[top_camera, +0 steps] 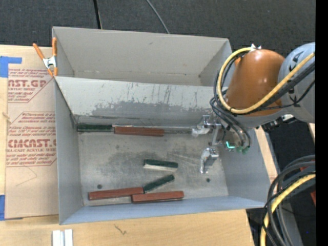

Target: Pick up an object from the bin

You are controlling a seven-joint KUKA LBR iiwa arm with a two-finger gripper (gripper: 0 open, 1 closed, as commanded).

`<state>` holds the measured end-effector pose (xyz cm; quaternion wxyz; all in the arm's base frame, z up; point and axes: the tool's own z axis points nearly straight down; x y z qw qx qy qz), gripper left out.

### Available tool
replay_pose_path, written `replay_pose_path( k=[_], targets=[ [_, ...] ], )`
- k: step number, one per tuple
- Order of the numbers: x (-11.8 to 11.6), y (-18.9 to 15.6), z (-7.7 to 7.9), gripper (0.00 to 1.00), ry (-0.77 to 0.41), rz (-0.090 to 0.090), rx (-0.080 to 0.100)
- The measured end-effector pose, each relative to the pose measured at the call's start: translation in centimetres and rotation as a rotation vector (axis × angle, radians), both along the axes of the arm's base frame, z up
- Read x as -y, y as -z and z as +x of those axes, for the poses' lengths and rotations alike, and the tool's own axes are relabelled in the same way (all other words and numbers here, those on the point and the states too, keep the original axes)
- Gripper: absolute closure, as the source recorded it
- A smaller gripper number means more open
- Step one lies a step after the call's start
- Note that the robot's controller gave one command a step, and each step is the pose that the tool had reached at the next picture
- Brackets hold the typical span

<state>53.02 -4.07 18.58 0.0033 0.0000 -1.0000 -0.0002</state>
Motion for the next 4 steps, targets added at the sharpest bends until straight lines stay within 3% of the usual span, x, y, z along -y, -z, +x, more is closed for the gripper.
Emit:
replay_pose_path(
  k=[1, 2, 3, 4],
  targets=[
    [0.0, -0.4, 0.2, 0.00, -0.001, -0.001, 0.008],
    [-3.6, 10.8, 0.5, 1.00, 0.000, -0.003, 0.011],
    [-3.6, 10.8, 0.5, 1.00, 0.001, -0.003, 0.011],
    [-6.7, -7.2, -0.1, 1.00, 0.046, 0.001, 0.015]
  ],
)
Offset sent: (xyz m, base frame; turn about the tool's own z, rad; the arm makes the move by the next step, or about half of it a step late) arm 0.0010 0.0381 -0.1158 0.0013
